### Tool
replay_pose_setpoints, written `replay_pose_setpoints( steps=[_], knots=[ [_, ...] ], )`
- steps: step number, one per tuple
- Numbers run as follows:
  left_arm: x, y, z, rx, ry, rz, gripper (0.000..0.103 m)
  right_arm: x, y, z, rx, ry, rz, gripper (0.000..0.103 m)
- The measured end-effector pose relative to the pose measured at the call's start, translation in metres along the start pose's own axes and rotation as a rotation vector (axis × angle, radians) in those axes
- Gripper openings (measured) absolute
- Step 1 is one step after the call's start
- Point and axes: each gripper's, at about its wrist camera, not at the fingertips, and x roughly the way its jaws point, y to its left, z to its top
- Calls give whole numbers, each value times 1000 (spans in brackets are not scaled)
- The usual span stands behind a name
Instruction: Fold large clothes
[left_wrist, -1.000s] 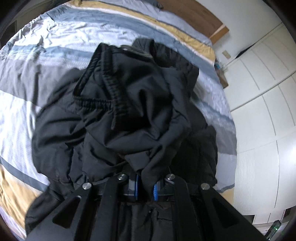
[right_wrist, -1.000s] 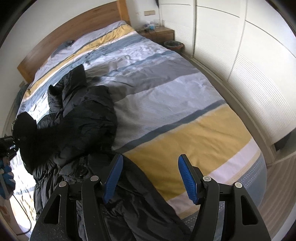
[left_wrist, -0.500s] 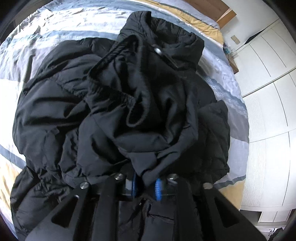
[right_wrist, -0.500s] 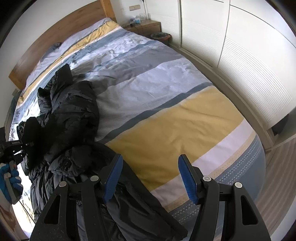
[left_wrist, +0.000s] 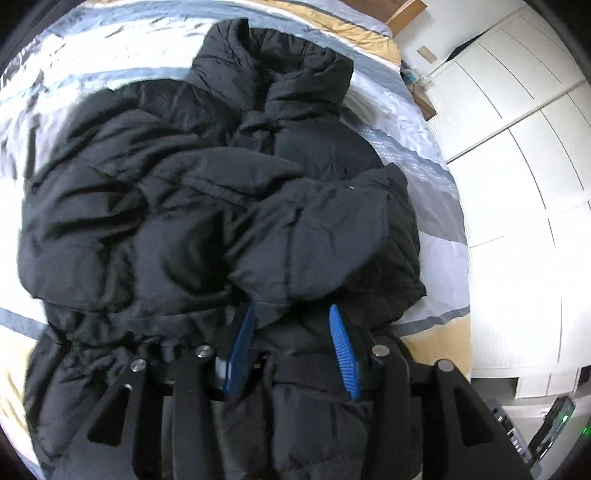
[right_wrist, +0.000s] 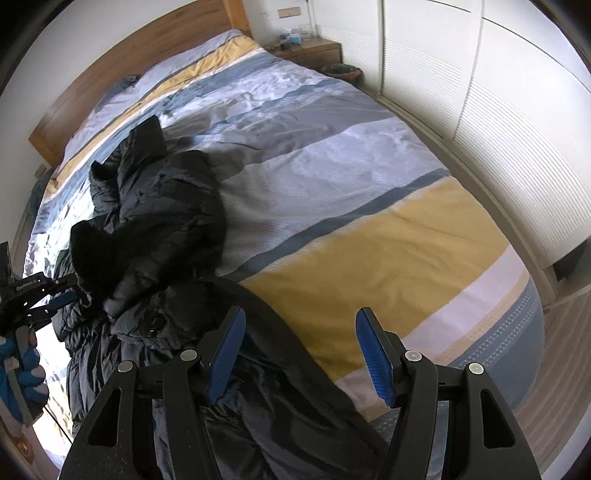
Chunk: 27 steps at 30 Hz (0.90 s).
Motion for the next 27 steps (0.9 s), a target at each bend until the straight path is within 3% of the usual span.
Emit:
replay_pose_setpoints(
  steps=[6, 18, 27],
  knots=[
    [-32, 47, 3, -9, -61, 68, 41, 9, 57, 3, -102, 10, 49, 61],
    [-95, 176, 5, -76, -162, 218, 41, 36, 232, -10, -402, 45, 198, 61],
    [-89, 196, 17, -93, -182, 203, 41, 54, 357, -5, -655, 29, 294, 61]
  ],
)
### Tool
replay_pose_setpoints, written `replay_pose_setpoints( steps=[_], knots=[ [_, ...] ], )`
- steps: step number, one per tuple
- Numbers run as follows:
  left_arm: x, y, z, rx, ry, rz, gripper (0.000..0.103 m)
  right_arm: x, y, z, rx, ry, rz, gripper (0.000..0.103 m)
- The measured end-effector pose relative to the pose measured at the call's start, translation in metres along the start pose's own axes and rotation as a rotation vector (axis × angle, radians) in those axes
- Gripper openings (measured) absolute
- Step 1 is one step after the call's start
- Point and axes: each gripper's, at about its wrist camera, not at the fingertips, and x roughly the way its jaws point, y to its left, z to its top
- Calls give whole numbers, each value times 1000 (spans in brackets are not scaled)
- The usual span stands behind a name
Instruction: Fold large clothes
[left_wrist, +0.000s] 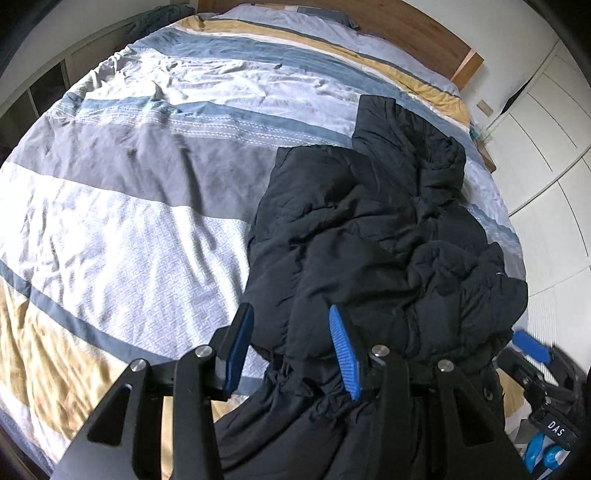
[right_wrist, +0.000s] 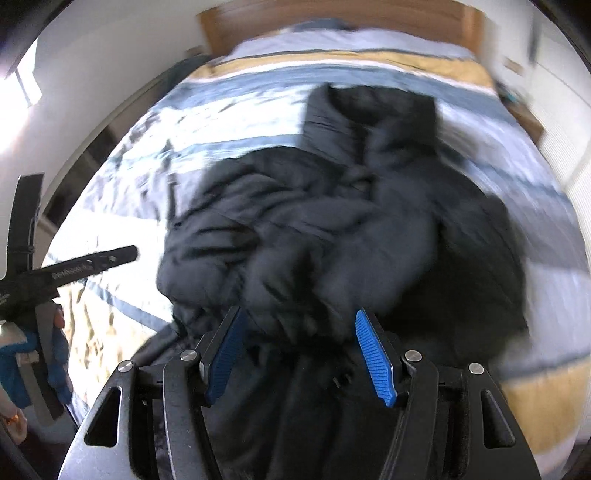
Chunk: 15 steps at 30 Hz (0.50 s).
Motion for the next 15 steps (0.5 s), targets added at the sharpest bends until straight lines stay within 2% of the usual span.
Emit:
replay_pose_setpoints(
  steps=[3, 7, 13, 15],
  knots=[
    [12, -9, 2, 17, 1, 2, 41, 20, 9, 19, -56, 2, 3, 61],
    [39, -26, 3, 43, 10, 8, 41, 57, 1, 28, -104, 37, -42, 61],
    [85, -38, -12, 48, 39, 28, 41, 89, -47, 6, -57, 113, -84, 61],
    [94, -39, -20, 50, 38, 30, 46, 90, -63, -6, -41, 121, -76, 61]
  ],
)
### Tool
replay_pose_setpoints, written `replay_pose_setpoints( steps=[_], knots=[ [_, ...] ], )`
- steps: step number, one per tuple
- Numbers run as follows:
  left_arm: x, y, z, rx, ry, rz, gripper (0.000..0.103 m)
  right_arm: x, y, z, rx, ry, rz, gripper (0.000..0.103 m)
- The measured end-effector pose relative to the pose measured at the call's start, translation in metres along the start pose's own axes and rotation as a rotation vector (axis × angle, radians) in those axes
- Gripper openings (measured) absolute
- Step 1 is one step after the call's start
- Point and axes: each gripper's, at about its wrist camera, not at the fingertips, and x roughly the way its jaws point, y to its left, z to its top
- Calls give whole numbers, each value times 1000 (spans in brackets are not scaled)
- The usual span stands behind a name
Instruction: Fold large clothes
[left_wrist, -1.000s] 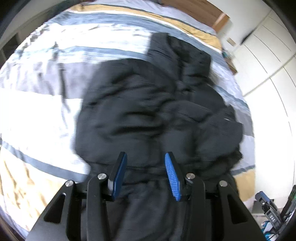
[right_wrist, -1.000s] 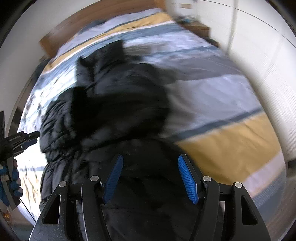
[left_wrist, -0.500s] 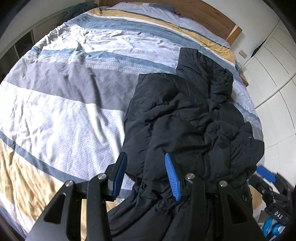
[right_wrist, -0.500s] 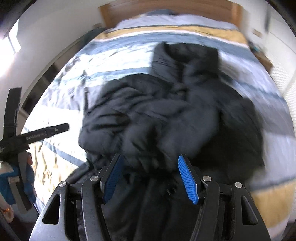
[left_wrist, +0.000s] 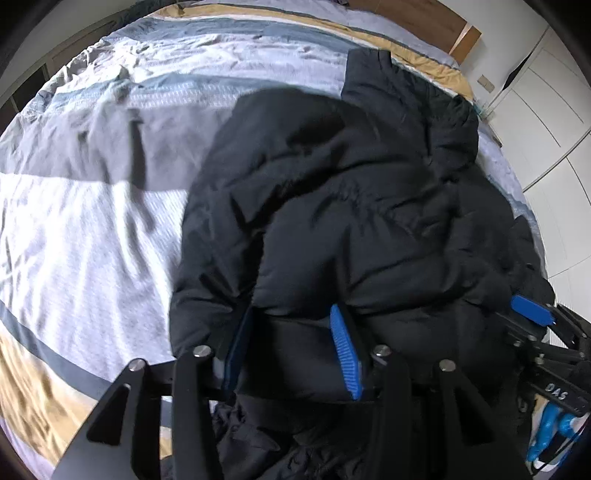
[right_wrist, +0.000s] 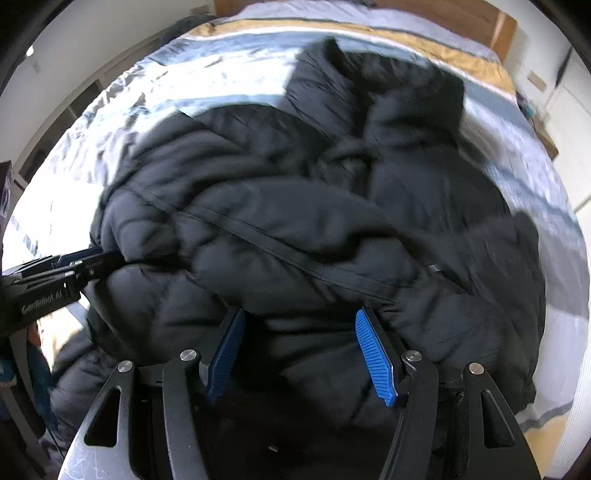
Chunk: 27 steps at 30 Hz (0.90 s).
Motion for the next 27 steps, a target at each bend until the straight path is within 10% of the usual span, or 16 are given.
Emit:
replay_pose_setpoints(
  steps=[14, 27],
  knots=[
    [-20, -4, -13, 40, 6, 19, 55, -30, -38, -36, 36, 1, 19, 62],
    [-15, -21, 56, 122, -83, 15, 55, -31, -2, 32, -28, -115, 70, 62]
  ],
)
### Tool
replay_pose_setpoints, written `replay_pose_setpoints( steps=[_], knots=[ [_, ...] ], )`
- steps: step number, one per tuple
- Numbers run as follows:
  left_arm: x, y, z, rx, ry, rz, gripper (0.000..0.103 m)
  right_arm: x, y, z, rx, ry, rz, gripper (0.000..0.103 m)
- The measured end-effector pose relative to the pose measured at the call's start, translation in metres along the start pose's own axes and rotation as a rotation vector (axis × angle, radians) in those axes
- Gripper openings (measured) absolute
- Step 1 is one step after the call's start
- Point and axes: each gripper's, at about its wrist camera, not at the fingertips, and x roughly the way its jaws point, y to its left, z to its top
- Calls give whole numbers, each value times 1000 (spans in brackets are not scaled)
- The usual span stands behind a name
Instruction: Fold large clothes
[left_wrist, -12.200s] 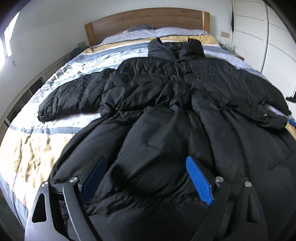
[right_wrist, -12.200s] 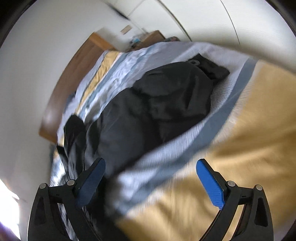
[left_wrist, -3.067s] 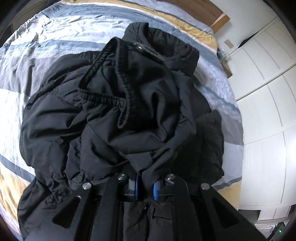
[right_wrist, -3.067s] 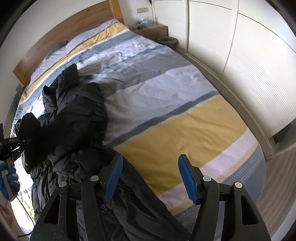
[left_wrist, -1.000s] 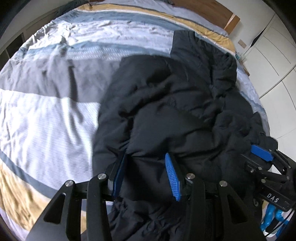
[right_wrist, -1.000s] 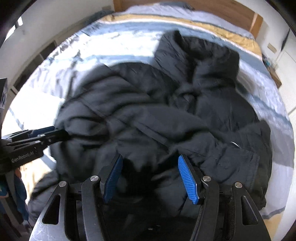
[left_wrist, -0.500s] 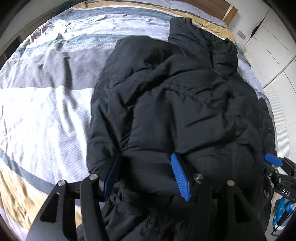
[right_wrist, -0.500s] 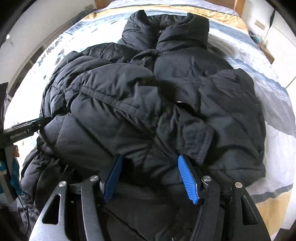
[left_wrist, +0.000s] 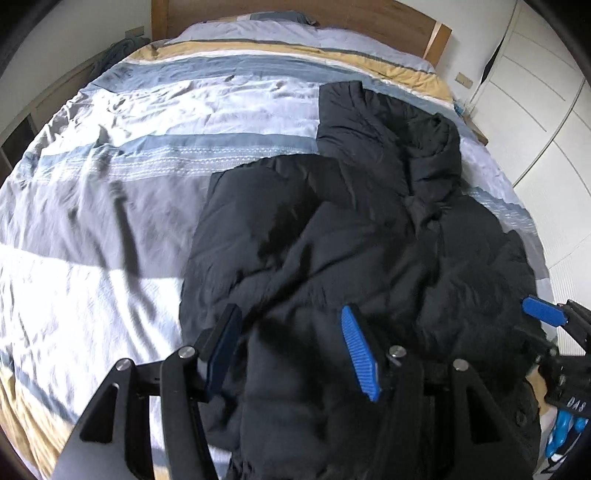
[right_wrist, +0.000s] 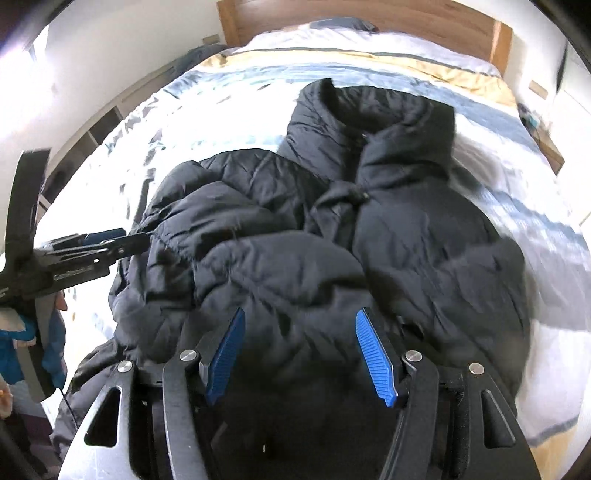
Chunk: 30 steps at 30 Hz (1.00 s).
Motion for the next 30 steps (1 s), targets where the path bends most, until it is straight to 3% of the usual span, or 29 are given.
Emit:
replay_pose_setpoints(
  steps=[7, 13, 20, 30],
  knots=[
    [42, -3, -16, 18, 77, 9, 55, 38, -7, -12, -46, 81, -33, 62],
    [26, 6, -39, 12, 71, -4, 55, 25, -14, -34, -80, 91, -49, 62],
    [9, 8, -62, 14, 74, 6, 55, 7, -38, -63, -17, 126, -74, 62],
    [-23, -9, -70, 26, 28, -30, 55, -32, -25, -51, -13, 49, -48, 63]
  ],
)
